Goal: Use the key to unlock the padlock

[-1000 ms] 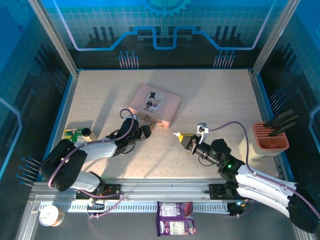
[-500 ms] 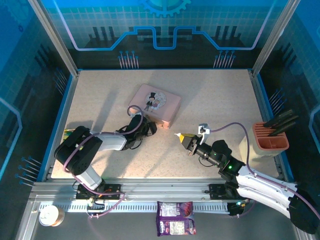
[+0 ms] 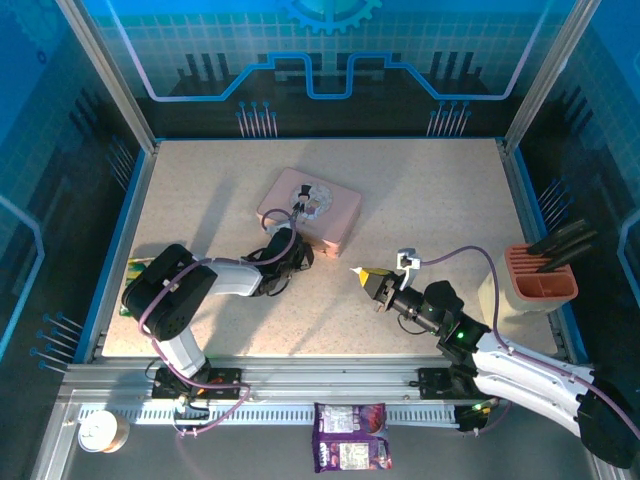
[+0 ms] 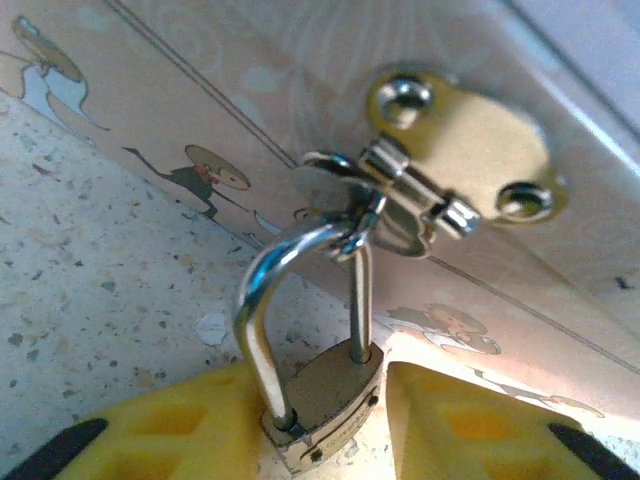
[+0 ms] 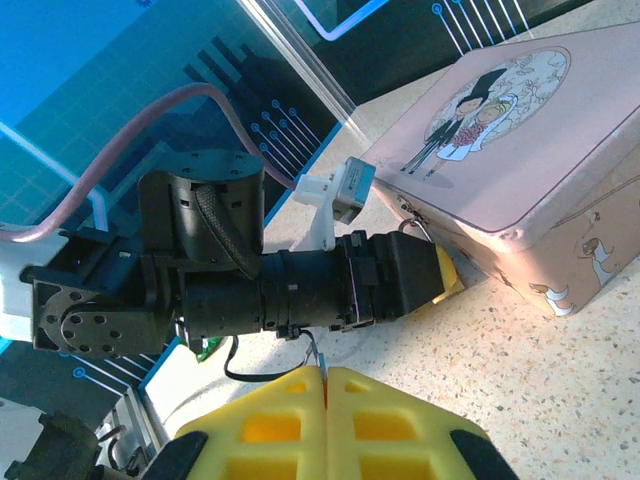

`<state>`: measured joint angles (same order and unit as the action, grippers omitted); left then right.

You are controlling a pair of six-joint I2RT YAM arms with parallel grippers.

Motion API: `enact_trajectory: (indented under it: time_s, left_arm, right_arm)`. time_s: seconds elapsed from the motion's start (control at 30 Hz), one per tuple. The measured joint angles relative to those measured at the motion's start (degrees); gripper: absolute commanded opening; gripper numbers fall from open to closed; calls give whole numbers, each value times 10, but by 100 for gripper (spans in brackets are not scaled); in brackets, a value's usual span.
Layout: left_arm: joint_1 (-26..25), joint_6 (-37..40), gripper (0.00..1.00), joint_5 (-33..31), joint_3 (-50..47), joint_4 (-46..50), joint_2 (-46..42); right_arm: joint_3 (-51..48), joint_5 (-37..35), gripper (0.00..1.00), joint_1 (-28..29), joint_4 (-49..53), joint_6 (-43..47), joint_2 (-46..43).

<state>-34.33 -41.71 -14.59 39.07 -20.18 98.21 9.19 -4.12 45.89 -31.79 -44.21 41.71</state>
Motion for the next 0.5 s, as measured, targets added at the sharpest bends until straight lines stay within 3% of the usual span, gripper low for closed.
enact_trajectory:
  time_s: [0.2, 0.5]
  left_arm:
    - [-6, 11, 17, -6, -11, -1, -14]
    - [-21, 18, 7, -6, -26, 25, -66]
  right_arm:
    - [0, -14, 0, 2, 10, -15, 0]
    - [1, -34, 0, 2, 54, -49, -2]
